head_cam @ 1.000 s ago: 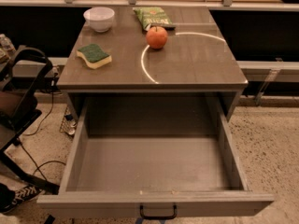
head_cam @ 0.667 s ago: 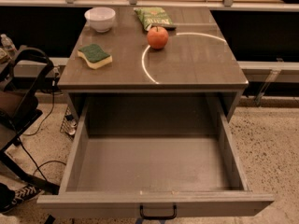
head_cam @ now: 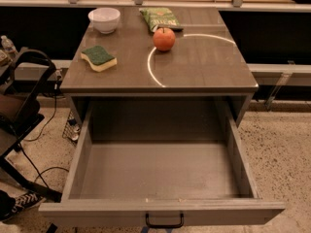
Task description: Close top drawer
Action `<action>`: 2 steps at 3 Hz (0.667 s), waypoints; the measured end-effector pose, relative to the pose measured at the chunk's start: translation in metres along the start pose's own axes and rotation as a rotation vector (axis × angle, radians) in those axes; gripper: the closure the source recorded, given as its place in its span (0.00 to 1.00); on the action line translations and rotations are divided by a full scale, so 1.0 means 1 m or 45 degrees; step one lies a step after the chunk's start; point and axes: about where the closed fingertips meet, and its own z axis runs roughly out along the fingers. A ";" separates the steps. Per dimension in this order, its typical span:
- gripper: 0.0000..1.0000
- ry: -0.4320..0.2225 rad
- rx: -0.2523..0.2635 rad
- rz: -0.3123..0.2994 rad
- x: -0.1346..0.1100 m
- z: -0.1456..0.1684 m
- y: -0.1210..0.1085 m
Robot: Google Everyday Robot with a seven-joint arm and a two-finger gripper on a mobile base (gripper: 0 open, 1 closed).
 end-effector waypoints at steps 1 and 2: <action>0.00 -0.017 -0.043 -0.012 -0.001 0.013 0.014; 0.00 -0.016 -0.040 -0.011 -0.001 0.013 0.012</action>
Offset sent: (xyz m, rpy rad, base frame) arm -0.0077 0.0010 -0.0174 0.0129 0.0330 0.0114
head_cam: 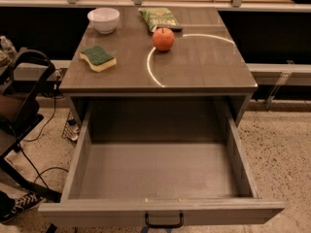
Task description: Close top drawer
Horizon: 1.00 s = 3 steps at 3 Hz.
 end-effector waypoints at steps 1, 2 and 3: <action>0.00 -0.010 0.007 0.000 -0.013 0.019 0.006; 0.17 -0.021 0.034 -0.005 -0.038 0.057 0.034; 0.40 -0.054 0.015 -0.012 -0.056 0.098 0.079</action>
Offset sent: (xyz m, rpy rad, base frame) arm -0.0562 0.0634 -0.1742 0.0283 0.0416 0.0037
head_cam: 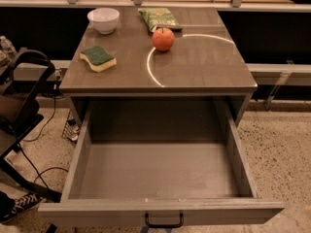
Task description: Close top drawer
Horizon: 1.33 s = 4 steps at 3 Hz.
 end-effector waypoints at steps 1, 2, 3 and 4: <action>0.71 -0.076 -0.130 -0.035 -0.024 0.071 0.066; 0.94 -0.126 -0.204 -0.071 -0.039 0.109 0.092; 1.00 -0.187 -0.225 -0.139 -0.063 0.138 0.084; 1.00 -0.224 -0.211 -0.204 -0.085 0.158 0.060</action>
Offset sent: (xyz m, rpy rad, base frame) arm -0.0571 0.0600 -0.1834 0.1199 0.2112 0.1309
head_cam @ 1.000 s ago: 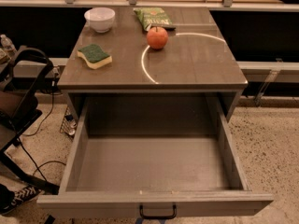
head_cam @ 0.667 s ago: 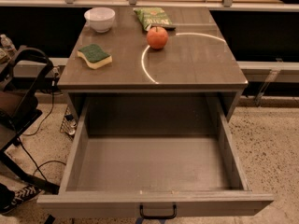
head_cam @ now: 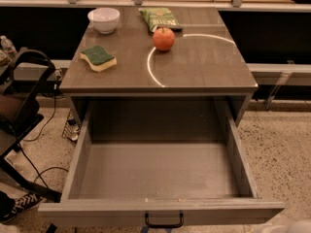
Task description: Close top drawer
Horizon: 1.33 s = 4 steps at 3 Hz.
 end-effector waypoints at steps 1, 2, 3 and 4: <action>1.00 -0.025 0.050 -0.076 -0.017 0.011 -0.044; 1.00 -0.020 0.084 -0.132 -0.028 0.011 -0.069; 1.00 -0.008 0.116 -0.201 -0.043 0.009 -0.094; 1.00 -0.050 0.171 -0.286 -0.082 0.020 -0.146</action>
Offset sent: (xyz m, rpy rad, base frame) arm 0.0944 0.0498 0.0133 -0.0087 -0.1217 0.1413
